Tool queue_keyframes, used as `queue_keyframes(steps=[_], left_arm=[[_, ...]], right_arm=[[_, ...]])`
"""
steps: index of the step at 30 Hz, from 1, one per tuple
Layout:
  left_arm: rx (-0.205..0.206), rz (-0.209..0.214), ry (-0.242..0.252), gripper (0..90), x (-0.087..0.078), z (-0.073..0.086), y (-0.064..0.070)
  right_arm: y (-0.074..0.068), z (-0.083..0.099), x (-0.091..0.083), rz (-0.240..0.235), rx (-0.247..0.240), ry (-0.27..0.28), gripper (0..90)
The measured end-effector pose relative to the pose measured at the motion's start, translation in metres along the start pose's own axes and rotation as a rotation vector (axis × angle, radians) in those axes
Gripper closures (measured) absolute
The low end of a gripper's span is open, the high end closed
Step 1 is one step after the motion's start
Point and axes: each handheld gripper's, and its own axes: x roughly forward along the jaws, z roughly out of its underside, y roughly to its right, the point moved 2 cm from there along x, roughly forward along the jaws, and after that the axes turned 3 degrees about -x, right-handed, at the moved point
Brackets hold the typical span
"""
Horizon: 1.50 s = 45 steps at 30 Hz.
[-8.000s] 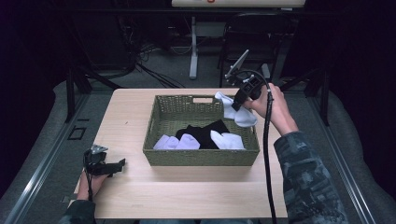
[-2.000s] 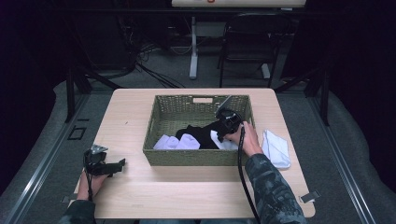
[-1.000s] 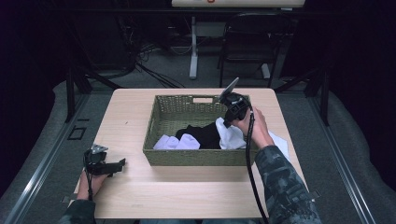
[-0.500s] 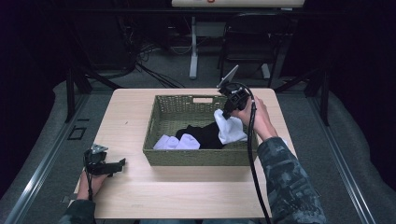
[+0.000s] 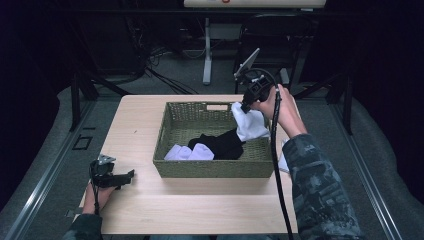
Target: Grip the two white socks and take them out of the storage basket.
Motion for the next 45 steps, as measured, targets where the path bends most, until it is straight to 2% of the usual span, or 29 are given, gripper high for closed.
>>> queue_keyframes(steps=[7,10,13,16,19,20,22,25,28,29,30,31,32,33,34,35,36,38,39,40,41,42,43,45], left_arm=[[0.0,0.0,0.0,5.0,0.0,0.0,0.0],[0.0,0.0,0.0,5.0,0.0,0.0,0.0],[0.0,0.0,0.0,5.0,0.0,0.0,0.0],[0.0,0.0,0.0,5.0,0.0,0.0,0.0],[0.0,0.0,0.0,5.0,0.0,0.0,0.0],[0.0,0.0,0.0,5.0,0.0,0.0,0.0],[-0.001,0.0,-0.001,5.0,0.0,0.0,0.0],[0.0,0.0,0.0,5.0,0.0,0.0,0.0],[0.0,0.0,0.0,5.0,0.0,0.0,0.0],[-0.003,-0.007,0.01,5.0,0.001,0.0,0.0],[-0.003,-0.007,0.01,5.0,0.001,0.0,0.0],[-0.002,-0.006,0.011,5.0,0.001,0.0,0.0],[-0.002,-0.006,0.011,5.0,0.001,0.0,0.0],[0.001,-0.007,0.008,5.0,0.001,0.0,0.0],[0.001,-0.007,0.008,5.0,0.001,0.0,0.0],[0.001,-0.007,0.009,5.0,0.001,0.0,0.0],[0.001,-0.007,0.009,5.0,0.001,0.0,0.0],[0.001,-0.007,0.008,5.0,0.001,0.0,0.0],[0.001,-0.007,0.008,5.0,0.001,0.0,0.0],[0.001,-0.007,0.008,5.0,0.001,0.0,0.0],[0.001,-0.007,0.008,5.0,0.001,0.0,0.0],[0.001,-0.007,0.008,5.0,0.001,0.0,0.0],[0.001,-0.007,0.008,5.0,0.001,0.0,0.0],[0.001,-0.007,0.008,5.0,0.001,0.0,0.0]], right_arm=[[0.005,0.001,-0.023,0.023,0.01,0.018,84.8],[0.014,0.009,-0.038,0.046,0.024,0.025,84.8],[0.021,0.016,-0.043,0.057,0.042,0.029,84.8],[0.036,0.032,-0.053,0.077,0.074,0.045,84.8],[0.042,0.04,-0.057,0.083,0.094,0.058,84.8],[0.05,0.05,-0.062,0.096,0.114,0.061,84.8],[0.054,0.054,-0.063,0.096,0.121,0.063,84.8],[0.071,0.074,-0.062,0.111,0.172,0.053,84.7],[0.079,0.084,-0.056,0.118,0.2,0.045,84.7],[0.087,0.095,-0.049,0.117,0.224,0.032,84.6],[0.087,0.095,-0.049,0.117,0.224,0.032,84.6],[0.093,0.105,-0.039,0.108,0.244,0.029,84.6],[0.093,0.105,-0.039,0.108,0.244,0.029,84.6],[0.099,0.114,-0.027,0.102,0.262,0.021,84.5],[0.099,0.114,-0.027,0.102,0.262,0.021,84.5],[0.102,0.122,-0.012,0.096,0.28,0.007,84.5],[0.102,0.122,-0.012,0.096,0.28,0.007,84.5],[0.108,0.135,0.017,0.08,0.304,-0.022,84.4],[0.109,0.137,0.024,0.077,0.312,-0.028,84.3],[0.109,0.137,0.024,0.077,0.312,-0.028,84.3],[0.113,0.144,0.042,0.063,0.32,-0.049,84.3],[0.114,0.147,0.051,0.049,0.329,-0.057,84.2],[0.113,0.149,0.062,0.058,0.351,-0.045,84.3],[0.116,0.154,0.077,0.054,0.351,-0.076,84.1]])
